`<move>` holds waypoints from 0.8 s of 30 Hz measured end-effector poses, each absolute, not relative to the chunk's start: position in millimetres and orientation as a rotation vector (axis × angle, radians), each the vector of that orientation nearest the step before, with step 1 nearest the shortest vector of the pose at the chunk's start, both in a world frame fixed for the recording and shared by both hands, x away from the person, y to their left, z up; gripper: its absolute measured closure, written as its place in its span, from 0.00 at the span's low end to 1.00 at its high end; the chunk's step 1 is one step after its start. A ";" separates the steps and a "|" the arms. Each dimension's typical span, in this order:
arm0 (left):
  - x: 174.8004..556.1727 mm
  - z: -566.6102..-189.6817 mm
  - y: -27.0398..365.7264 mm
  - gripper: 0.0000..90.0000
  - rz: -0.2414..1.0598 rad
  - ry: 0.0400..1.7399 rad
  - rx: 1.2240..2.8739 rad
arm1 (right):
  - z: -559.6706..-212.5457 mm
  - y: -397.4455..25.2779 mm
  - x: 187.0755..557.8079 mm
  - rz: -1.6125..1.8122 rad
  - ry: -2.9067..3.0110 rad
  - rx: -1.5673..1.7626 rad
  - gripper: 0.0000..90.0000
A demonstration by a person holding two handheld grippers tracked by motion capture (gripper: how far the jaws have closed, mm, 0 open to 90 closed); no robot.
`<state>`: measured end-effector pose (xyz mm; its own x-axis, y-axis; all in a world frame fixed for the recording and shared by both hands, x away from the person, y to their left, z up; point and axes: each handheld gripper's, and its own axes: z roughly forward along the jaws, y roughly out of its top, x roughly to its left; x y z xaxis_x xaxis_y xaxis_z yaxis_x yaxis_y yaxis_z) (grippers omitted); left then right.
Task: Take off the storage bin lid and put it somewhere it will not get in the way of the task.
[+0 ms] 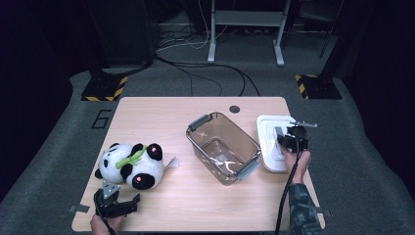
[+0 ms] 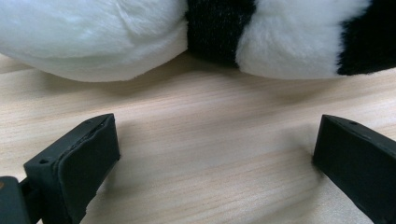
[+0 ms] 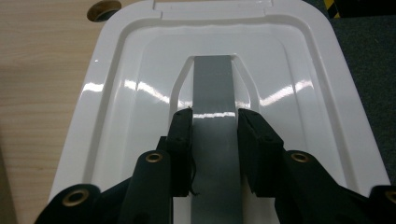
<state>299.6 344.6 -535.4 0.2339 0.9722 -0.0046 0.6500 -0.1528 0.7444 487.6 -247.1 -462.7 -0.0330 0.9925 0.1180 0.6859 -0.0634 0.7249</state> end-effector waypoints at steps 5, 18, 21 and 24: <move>299.5 -535.4 344.5 0.00 0.658 1.487 1.881 | -476.7 -245.8 493.8 0.856 1.773 1.822 0.74; 299.7 -535.3 344.6 0.00 0.659 1.486 1.883 | -498.3 -241.9 510.7 0.794 1.805 1.873 0.74; 299.8 -535.6 344.6 0.00 0.662 1.484 1.880 | -498.8 -243.8 509.9 0.810 1.809 1.871 0.72; 299.5 -535.4 344.6 0.00 0.658 1.486 1.883 | -497.3 -245.7 507.2 0.831 1.822 1.893 0.46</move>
